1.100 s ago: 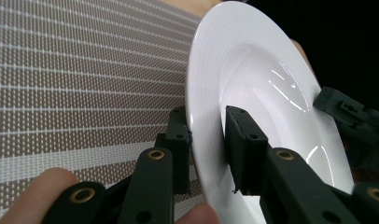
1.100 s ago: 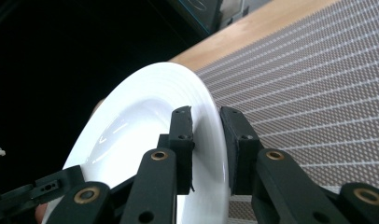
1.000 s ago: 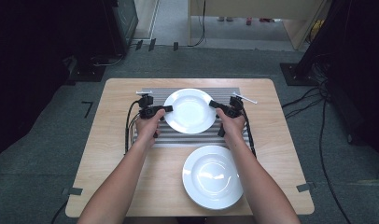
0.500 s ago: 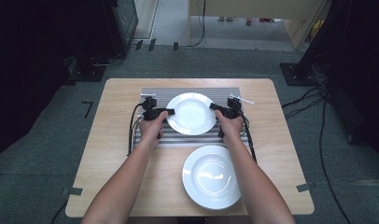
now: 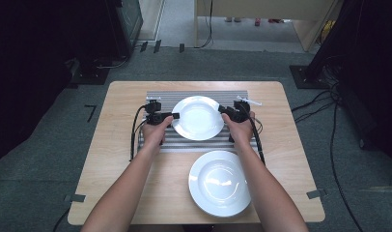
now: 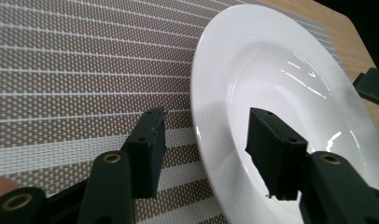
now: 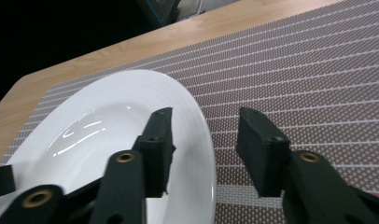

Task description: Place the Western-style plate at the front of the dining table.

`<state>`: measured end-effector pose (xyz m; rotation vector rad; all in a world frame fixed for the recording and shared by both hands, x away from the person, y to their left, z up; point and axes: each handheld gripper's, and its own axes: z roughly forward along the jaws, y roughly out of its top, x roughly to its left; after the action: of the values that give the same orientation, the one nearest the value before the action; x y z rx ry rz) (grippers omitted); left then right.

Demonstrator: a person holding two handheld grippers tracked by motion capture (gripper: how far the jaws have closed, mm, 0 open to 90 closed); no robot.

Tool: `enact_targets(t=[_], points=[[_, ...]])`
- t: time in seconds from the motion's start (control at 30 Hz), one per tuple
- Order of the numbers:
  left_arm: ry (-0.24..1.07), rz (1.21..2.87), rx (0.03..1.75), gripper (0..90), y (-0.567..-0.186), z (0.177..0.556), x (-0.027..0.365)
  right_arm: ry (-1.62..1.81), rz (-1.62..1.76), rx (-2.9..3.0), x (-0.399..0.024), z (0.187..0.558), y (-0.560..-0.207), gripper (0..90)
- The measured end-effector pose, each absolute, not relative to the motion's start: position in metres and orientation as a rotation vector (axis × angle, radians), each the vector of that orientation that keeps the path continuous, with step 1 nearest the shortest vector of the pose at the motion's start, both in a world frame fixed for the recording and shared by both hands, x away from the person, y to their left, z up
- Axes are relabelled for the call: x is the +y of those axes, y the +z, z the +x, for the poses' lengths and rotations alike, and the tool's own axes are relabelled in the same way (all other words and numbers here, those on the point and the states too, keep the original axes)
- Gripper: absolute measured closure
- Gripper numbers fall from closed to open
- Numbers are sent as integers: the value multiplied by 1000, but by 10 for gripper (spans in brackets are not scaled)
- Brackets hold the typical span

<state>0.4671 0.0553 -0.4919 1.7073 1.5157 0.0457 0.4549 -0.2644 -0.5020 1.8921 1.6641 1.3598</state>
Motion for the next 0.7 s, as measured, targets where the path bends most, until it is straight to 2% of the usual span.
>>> enact_targets(t=[0.07, 0.13, 0.2, 0.23, 0.27, 0.47, 0.7], points=[[56, 1715, 1509, 431, -489, 465, 56, 1361, 1879, 1663, -265, 454, -500, 523], [89, 1731, 1489, 299, -482, 460, 56, 1395, 1851, 1670, -269, 450, -490, 470], [117, 1747, 1480, 220, -477, 457, 56, 1399, 1840, 1677, -270, 450, -487, 453], [140, 1759, 1484, 220, -474, 454, 57, 1394, 1841, 1682, -270, 448, -484, 437], [214, 1765, 1513, 131, -469, 449, 60, 1392, 1788, 1691, -274, 444, -477, 400], [246, 1764, 1459, 90, -460, 436, 69, 1432, 1758, 1759, -283, 431, -457, 311], [248, 1776, 1425, 90, -451, 422, 72, 1388, 1659, 1793, -291, 414, -450, 305]])
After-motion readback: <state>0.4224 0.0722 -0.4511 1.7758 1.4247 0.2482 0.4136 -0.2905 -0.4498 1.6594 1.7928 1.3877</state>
